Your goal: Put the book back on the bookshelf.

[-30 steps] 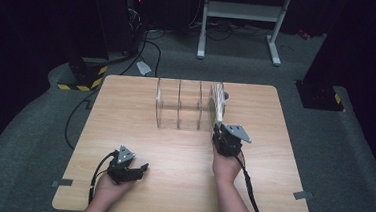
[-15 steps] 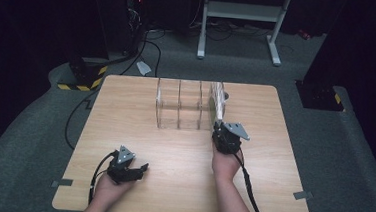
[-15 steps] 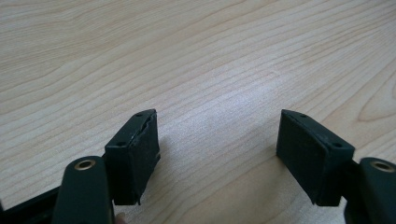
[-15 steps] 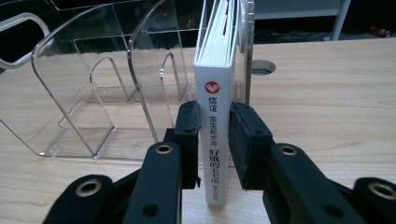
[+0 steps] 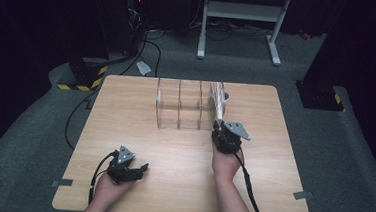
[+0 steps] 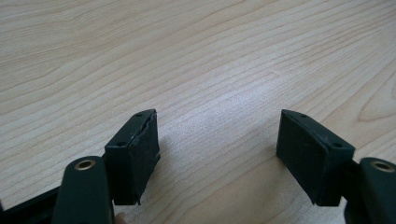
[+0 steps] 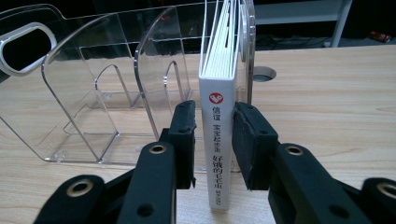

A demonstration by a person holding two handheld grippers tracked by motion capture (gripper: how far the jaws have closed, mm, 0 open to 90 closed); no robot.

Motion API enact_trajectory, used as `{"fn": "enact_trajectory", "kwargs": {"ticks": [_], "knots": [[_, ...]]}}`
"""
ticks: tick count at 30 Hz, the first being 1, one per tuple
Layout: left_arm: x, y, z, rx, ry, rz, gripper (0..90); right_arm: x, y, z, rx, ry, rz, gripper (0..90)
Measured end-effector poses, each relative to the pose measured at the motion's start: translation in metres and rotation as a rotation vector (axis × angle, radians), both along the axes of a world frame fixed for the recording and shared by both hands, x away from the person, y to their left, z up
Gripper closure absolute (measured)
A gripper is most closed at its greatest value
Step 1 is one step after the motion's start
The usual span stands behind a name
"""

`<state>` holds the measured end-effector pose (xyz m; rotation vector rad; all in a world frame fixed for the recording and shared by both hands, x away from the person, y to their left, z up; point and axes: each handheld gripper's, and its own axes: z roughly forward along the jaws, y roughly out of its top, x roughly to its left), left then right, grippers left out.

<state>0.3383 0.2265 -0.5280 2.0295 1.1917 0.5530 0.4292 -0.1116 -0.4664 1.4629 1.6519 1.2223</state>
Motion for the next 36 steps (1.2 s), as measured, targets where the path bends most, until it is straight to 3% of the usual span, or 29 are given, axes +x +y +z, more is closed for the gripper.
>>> {"fn": "enact_trajectory", "kwargs": {"ticks": [8,13,23,30,32,33,36], "knots": [[0.000,0.000,0.000,0.001,-0.001,0.000,29.8,-0.003,0.001,0.002,-0.022,0.000,0.022,61.3],[0.000,0.000,0.000,0.000,0.000,0.001,29.7,-0.006,0.001,0.003,-0.042,0.001,0.047,51.5],[0.000,0.000,0.000,-0.001,0.003,-0.002,29.7,-0.019,-0.010,-0.002,-0.087,0.025,0.135,33.4],[0.000,-0.001,0.000,-0.002,0.003,-0.001,29.6,-0.037,-0.037,-0.017,-0.121,0.101,0.151,29.9],[0.000,-0.001,0.000,-0.004,0.003,0.001,29.6,-0.046,-0.054,-0.028,-0.169,0.126,0.147,28.3],[0.000,-0.001,0.000,-0.004,0.003,0.001,29.6,-0.053,-0.068,-0.037,-0.204,0.167,0.138,27.3],[0.000,-0.001,0.000,-0.003,0.003,0.000,29.5,-0.063,-0.086,-0.047,-0.227,0.222,0.116,25.5]]}}
